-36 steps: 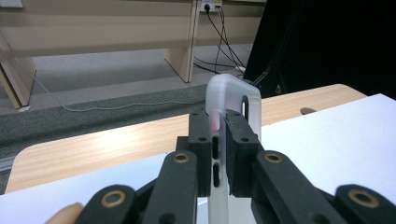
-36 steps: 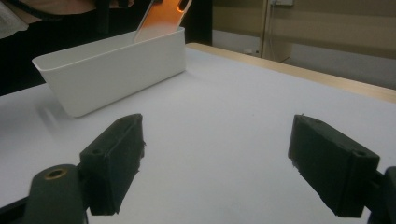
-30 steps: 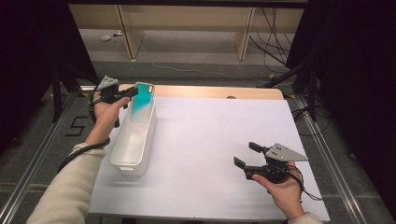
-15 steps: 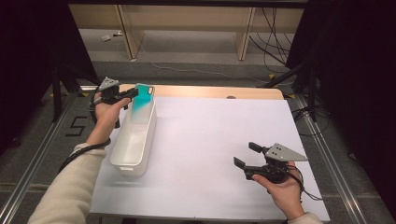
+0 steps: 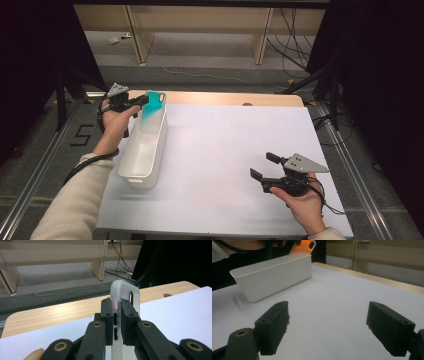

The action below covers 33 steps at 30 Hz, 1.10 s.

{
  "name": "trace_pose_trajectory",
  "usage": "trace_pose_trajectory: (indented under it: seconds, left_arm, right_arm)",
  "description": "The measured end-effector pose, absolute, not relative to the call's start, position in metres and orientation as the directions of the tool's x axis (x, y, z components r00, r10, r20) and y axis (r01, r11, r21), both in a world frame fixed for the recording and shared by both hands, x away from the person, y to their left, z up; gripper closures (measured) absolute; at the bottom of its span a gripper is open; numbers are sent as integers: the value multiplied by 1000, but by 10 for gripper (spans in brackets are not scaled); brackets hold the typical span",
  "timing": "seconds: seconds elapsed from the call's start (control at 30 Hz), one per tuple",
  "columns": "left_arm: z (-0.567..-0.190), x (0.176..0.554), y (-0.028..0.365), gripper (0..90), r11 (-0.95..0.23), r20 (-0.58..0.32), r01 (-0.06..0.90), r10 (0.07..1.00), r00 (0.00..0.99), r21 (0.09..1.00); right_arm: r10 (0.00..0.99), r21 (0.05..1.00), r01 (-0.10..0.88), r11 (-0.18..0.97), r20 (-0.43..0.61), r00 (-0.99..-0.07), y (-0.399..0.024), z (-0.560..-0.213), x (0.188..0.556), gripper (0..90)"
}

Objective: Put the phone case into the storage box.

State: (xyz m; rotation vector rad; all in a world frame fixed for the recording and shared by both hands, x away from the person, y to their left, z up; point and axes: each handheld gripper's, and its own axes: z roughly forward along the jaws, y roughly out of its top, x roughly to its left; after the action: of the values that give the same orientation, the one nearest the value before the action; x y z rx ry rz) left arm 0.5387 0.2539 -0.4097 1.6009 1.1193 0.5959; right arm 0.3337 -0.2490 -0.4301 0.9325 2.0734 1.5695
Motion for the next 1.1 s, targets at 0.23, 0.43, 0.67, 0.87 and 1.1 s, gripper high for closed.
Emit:
trace_pose_trajectory:
  seconds: [0.23, 0.43, 0.67, 0.87, 1.1]
  left_arm:
    - [-411, 539, 254, 818, -15, -157, 366, 886, 436, 930]
    - [-411, 538, 255, 817, -26, -150, 368, 885, 441, 929]
    - [-413, 538, 256, 814, -26, -149, 370, 887, 437, 929]
    - [-414, 538, 257, 811, -30, -146, 372, 888, 436, 928]
    - [-419, 537, 259, 800, -33, -147, 382, 890, 431, 923]
  right_arm:
    - [700, 943, 286, 171, 89, -709, -250, -430, 333, 194]
    - [703, 942, 291, 166, 93, -705, -250, -430, 333, 194]
    - [701, 942, 292, 166, 96, -707, -249, -430, 333, 194]
    - [697, 946, 284, 159, 96, -711, -249, -431, 334, 194]
    - [702, 944, 282, 173, 83, -708, -250, -430, 334, 194]
